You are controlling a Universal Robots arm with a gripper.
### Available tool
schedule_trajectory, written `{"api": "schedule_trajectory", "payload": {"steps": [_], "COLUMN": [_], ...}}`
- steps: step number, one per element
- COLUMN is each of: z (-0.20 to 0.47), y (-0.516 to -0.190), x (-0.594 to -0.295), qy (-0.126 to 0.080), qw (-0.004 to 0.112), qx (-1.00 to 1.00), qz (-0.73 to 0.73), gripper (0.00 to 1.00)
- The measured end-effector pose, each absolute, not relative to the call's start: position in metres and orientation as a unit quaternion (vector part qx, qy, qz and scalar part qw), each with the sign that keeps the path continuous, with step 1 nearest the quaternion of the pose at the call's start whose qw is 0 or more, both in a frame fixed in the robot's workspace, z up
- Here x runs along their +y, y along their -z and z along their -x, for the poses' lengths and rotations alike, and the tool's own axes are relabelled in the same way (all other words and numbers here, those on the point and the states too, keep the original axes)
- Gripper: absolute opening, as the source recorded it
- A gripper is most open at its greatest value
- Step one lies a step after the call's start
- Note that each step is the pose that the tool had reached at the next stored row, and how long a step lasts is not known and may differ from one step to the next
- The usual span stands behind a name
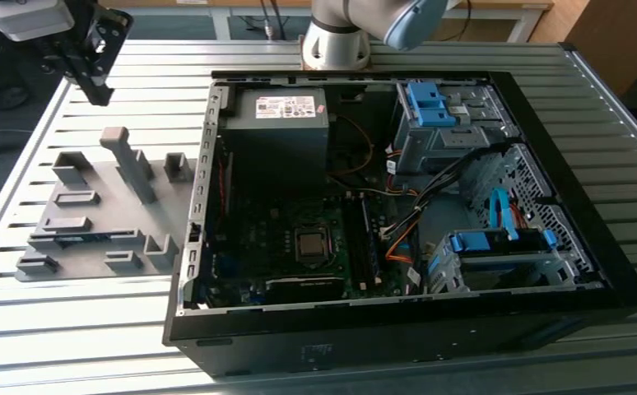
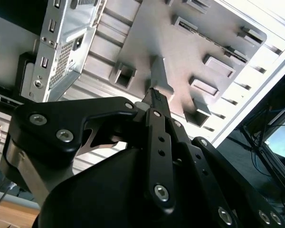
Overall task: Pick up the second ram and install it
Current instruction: 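Reach for the second ram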
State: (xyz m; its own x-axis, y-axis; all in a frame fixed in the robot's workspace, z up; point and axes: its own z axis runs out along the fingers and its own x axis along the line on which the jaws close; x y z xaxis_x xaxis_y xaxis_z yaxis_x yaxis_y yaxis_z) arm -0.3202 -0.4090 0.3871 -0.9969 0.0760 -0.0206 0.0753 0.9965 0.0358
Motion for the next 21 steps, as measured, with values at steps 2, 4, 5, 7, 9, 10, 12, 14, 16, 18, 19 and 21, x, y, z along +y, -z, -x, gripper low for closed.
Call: {"api": "schedule_trajectory", "payload": {"steps": [2,4,5,7,9,10,12,14,16,18,19,21], "z": [0.324,0.326,0.328,0.331,0.334,0.336,0.34,0.344,0.349,0.352,0.354,0.357], "y": [-0.387,-0.387,-0.387,-0.387,-0.387,-0.387,-0.387,-0.387,-0.387,-0.387,-0.387,-0.387], "x": [-0.409,-0.409,-0.409,-0.409,-0.409,-0.409,-0.41,-0.41,-0.409,-0.409,-0.409,-0.409], "qy": [-0.017,-0.017,-0.017,-0.017,-0.017,-0.017,-0.017,-0.017,-0.017,-0.017,-0.017,-0.017], "qw": [0.011,0.011,0.011,0.011,0.011,0.011,0.011,0.011,0.011,0.011,0.011,0.011], "qx": [0.999,0.999,0.999,0.999,0.999,0.999,0.999,0.999,0.999,0.999,0.999,0.999], "qz": [-0.038,-0.038,-0.038,-0.038,-0.038,-0.038,-0.038,-0.038,-0.038,-0.038,-0.038,-0.038], "gripper": [0.11,0.11,0.11,0.11,0.11,0.11,0.11,0.11,0.11,0.11,0.11,0.11]}}
